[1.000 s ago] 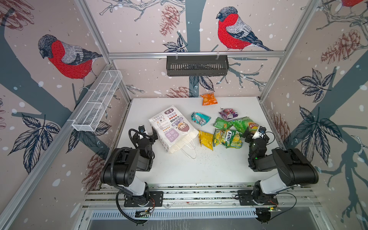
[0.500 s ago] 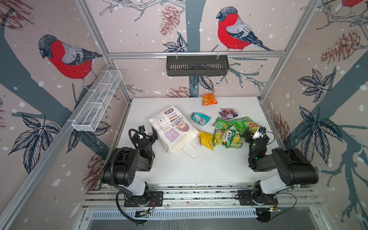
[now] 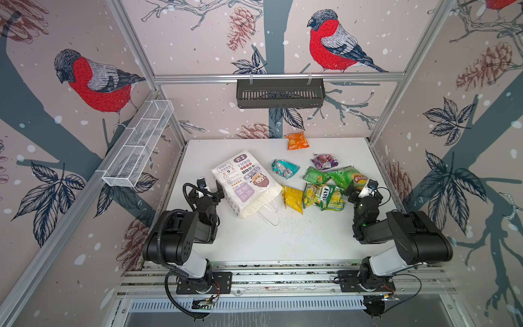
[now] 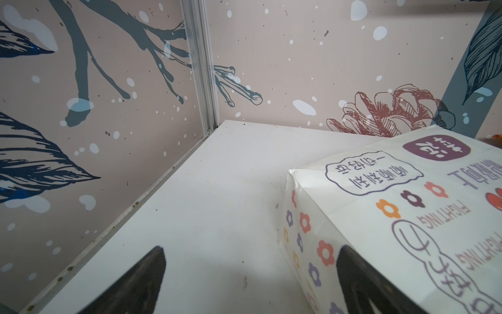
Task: Take the snacks out of the paper bag
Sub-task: Reset both arms
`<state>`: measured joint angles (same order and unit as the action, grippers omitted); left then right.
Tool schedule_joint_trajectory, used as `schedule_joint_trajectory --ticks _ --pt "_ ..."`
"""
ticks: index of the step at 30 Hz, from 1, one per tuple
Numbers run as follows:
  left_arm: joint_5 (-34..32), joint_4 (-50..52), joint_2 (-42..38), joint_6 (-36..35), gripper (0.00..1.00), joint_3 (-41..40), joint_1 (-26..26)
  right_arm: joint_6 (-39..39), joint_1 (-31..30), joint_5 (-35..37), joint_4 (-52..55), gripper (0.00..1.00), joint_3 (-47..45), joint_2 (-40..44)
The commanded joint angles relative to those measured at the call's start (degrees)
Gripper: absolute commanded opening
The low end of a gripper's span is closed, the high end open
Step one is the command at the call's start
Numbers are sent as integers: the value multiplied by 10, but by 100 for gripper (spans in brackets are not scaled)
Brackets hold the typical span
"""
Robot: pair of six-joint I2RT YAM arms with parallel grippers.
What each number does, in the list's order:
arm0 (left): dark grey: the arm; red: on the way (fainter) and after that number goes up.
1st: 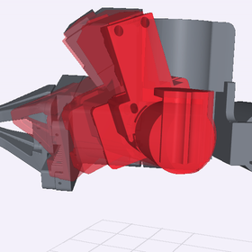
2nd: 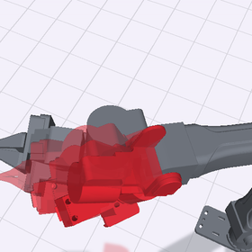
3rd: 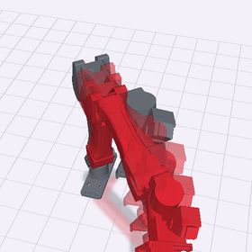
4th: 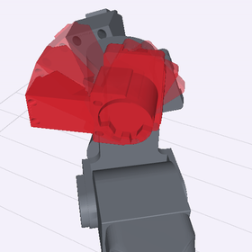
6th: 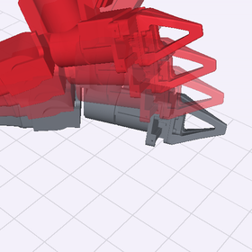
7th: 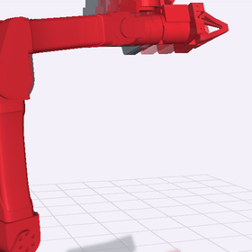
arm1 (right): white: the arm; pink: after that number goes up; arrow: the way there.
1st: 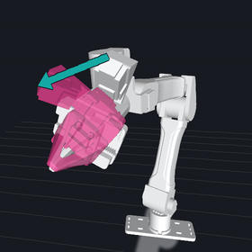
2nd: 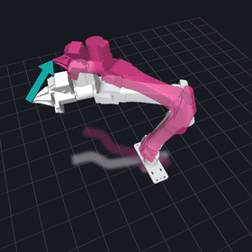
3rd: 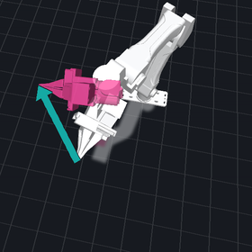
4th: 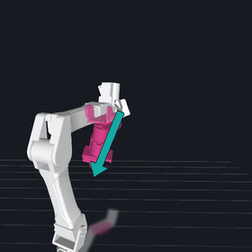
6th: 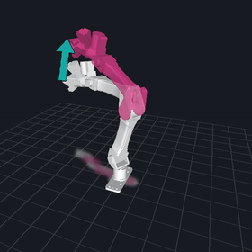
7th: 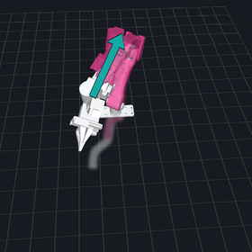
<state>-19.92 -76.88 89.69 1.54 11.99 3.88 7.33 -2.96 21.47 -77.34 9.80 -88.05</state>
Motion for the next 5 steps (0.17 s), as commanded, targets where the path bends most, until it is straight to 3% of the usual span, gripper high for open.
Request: schedule_joint_trajectory --ticks 1,5 --pt "-5 -12 -1 1 98 2 0 -6 -1 4 -18 100 2 0" --pt "-6 -13 -1 1 98 1 0 -6 -1 4 -18 100 3 -1"
